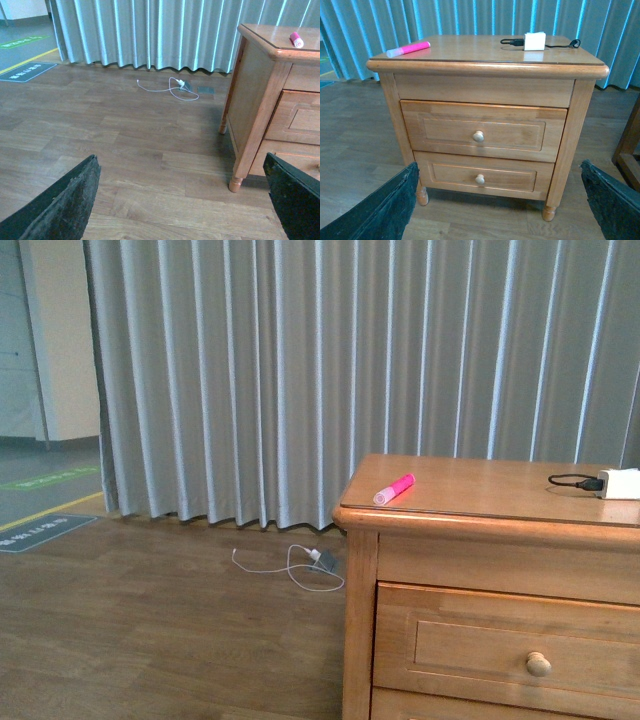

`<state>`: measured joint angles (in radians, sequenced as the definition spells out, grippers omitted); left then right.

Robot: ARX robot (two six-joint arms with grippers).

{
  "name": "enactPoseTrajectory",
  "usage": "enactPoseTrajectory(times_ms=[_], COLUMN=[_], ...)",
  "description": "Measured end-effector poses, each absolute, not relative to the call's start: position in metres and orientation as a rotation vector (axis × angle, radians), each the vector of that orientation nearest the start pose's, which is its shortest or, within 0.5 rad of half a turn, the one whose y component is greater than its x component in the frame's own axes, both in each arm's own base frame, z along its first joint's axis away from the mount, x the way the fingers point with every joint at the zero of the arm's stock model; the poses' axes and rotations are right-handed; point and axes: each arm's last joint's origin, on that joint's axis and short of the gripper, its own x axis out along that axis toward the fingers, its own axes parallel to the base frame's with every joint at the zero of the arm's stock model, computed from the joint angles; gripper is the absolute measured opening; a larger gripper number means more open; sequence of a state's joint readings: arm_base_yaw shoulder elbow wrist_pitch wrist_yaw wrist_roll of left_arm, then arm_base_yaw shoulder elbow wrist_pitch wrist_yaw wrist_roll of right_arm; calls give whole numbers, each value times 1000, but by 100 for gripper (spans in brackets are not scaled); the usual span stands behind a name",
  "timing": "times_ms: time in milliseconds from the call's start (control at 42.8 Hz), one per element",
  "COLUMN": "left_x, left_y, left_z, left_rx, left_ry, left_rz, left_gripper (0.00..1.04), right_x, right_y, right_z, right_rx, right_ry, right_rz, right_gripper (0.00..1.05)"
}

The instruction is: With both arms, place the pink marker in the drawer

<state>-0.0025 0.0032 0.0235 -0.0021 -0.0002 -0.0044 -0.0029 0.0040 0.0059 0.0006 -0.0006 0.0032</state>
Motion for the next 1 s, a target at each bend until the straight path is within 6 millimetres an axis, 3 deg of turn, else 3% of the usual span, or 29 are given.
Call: enactPoseTrajectory(times_ms=[1005], left_x=[96], left_y=[0], left_z=[171], left_rx=[-4], left_ry=[-18], left_rz=[-2], left_gripper=[99], right_x=[98], right_y=[0], right_z=[165], right_rx=[3], right_ry=[-2], right_rz=[-2], right_gripper=[96])
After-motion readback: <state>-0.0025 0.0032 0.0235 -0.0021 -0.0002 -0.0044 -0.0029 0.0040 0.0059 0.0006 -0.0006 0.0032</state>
